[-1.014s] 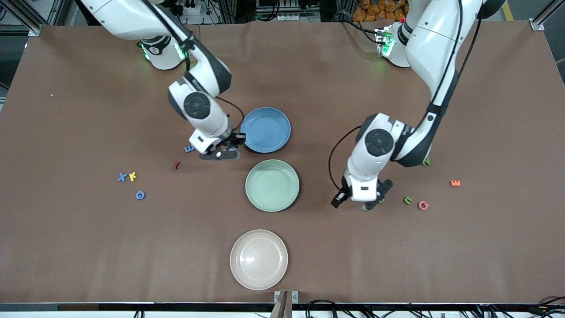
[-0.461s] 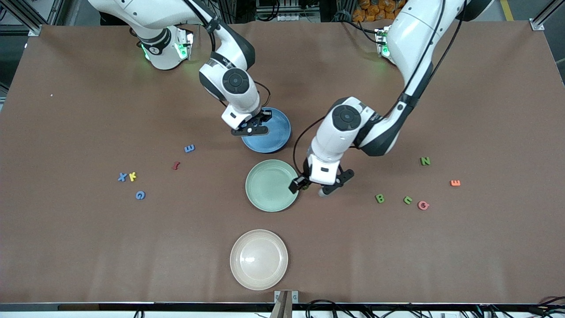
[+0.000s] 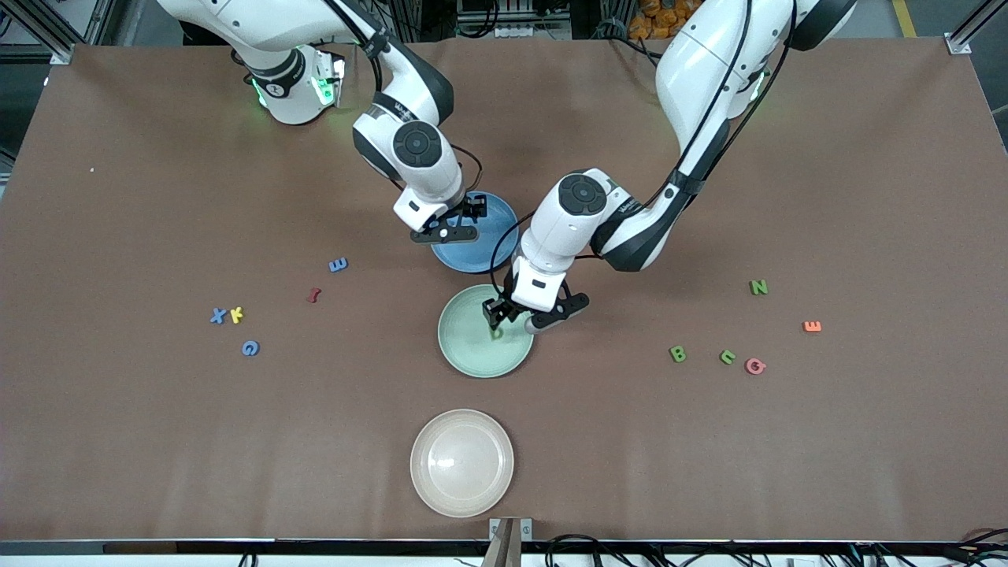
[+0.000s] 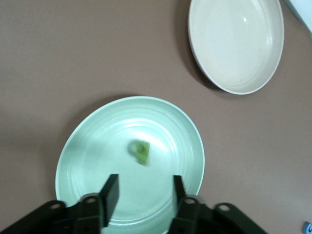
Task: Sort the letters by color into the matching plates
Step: 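Release letters on plates and move both grippers back to the letters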
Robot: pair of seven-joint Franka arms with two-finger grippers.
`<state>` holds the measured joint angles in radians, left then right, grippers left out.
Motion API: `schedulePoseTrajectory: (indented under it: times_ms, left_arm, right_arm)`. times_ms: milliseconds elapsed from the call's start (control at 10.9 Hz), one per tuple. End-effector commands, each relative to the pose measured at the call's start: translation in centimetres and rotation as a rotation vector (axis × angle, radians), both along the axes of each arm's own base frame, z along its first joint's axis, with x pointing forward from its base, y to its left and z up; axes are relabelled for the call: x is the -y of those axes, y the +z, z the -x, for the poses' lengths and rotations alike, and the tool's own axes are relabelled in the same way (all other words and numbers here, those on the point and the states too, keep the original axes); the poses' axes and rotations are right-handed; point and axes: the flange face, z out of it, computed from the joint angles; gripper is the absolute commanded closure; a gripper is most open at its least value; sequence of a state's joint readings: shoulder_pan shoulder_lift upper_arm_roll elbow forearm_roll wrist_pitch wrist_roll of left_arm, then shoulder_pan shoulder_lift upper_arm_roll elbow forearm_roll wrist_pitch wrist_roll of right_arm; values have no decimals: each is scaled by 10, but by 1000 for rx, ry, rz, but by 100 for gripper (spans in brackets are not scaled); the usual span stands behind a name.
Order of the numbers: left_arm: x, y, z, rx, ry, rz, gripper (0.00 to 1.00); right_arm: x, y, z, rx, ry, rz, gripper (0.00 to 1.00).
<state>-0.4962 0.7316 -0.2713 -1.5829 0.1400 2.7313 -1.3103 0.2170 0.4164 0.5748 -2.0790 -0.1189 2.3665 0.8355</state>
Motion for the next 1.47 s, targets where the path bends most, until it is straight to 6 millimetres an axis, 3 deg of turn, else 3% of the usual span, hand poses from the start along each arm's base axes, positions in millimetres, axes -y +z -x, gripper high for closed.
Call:
schedulePoseTrajectory:
  times_ms: [0, 92, 184, 369, 553, 645, 829, 1106, 1382]
  left_arm:
    - [1, 7, -7, 50, -41, -12, 0]
    - [-13, 4, -17, 48, -19, -22, 0]
    - [-44, 1, -40, 51, 33, -48, 0]
    - [-117, -7, -80, -26, 146, -117, 0]
    - [-183, -2, -109, -69, 232, -161, 0]
    - [-199, 0, -115, -83, 250, -176, 0]
    - [-207, -8, -109, -153, 238, -256, 0]
    - [-232, -23, -105, -233, 127, -378, 0]
    - [-260, -31, -110, -257, 23, -416, 0]
  right_arm:
    - [45, 49, -23, 64, -66, 29, 0]
    - [65, 69, -37, 91, -86, 44, 0]
    - [86, 82, -50, 108, -75, 52, 0]
    - [135, 94, -77, 113, 16, 66, 0]
    - [200, 93, -108, 117, 40, 72, 0]
    - [229, 93, -120, 124, 50, 72, 0]
    - [289, 94, -145, 136, 97, 73, 0]
    - [357, 77, -166, 175, 134, 73, 0]
    - [390, 51, -190, 201, 112, 75, 0]
